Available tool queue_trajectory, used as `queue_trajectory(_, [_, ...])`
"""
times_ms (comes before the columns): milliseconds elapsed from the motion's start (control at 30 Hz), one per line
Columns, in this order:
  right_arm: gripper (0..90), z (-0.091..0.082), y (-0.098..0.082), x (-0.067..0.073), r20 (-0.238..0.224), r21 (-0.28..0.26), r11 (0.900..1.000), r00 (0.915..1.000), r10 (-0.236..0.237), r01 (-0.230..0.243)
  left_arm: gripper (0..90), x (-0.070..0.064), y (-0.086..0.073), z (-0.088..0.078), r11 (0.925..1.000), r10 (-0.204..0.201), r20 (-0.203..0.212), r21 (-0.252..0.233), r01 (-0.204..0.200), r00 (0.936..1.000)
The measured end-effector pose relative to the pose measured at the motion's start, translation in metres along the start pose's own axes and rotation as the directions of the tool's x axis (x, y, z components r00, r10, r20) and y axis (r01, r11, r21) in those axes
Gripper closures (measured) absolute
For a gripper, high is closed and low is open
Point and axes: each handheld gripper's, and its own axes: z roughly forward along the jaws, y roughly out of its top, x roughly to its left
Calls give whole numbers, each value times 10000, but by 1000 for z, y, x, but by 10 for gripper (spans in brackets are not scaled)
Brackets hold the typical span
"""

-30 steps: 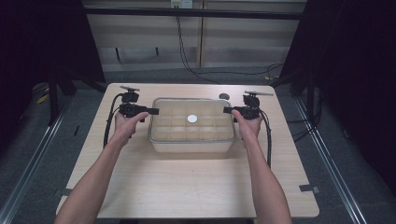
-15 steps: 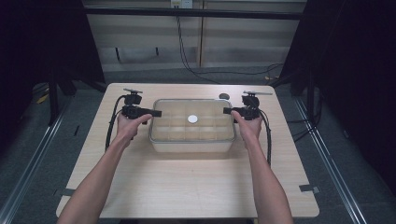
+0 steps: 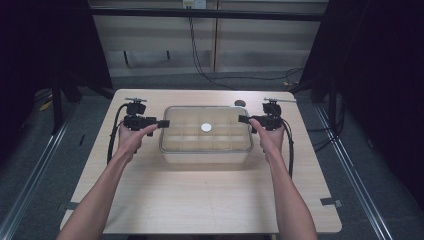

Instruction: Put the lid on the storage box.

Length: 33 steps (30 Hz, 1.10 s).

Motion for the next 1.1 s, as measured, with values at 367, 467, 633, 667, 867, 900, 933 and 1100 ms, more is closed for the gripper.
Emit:
queue_trajectory(367, [266, -22, -10, 8, -404, -421, 9989, 9989, -220, 203, 191, -7, -10, -20, 9984, 353, 129, -441, -347, 9993])
queue_trajectory(467, [275, -28, -13, 10, -595, -542, 9982, 9979, -275, 242, 239, -8, -12, -24, 9980, 432, 54, -456, -429, 9991])
queue_trajectory(633, [308, -35, -21, 14, -986, -643, 9974, 9944, -375, 312, 256, -15, -17, -32, 9958, 701, 19, -589, -699, 9975])
queue_trajectory(667, [315, -37, -22, 15, -940, -622, 9974, 9947, -416, 358, 262, -15, -18, -35, 9952, 777, 39, -604, -774, 9970])
queue_trajectory(867, [313, -51, -31, 18, -1239, -844, 9947, 9899, -687, 585, 279, -16, -31, -48, 9946, 787, 54, -677, -781, 9969])
queue_trajectory(900, [313, -55, -33, 18, -1255, -921, 9940, 9896, -704, 591, 282, -16, -32, -49, 9946, 793, 12, -675, -790, 9969])
queue_trajectory(933, [313, -57, -34, 18, -1263, -963, 9935, 9893, -734, 614, 284, -17, -35, -51, 9944, 729, -8, -767, -727, 9973])
queue_trajectory(1100, [320, -71, -45, 19, -1296, -934, 9932, 9882, -818, 699, 316, -20, -47, -62, 9904, 935, -292, -997, -960, 9952])
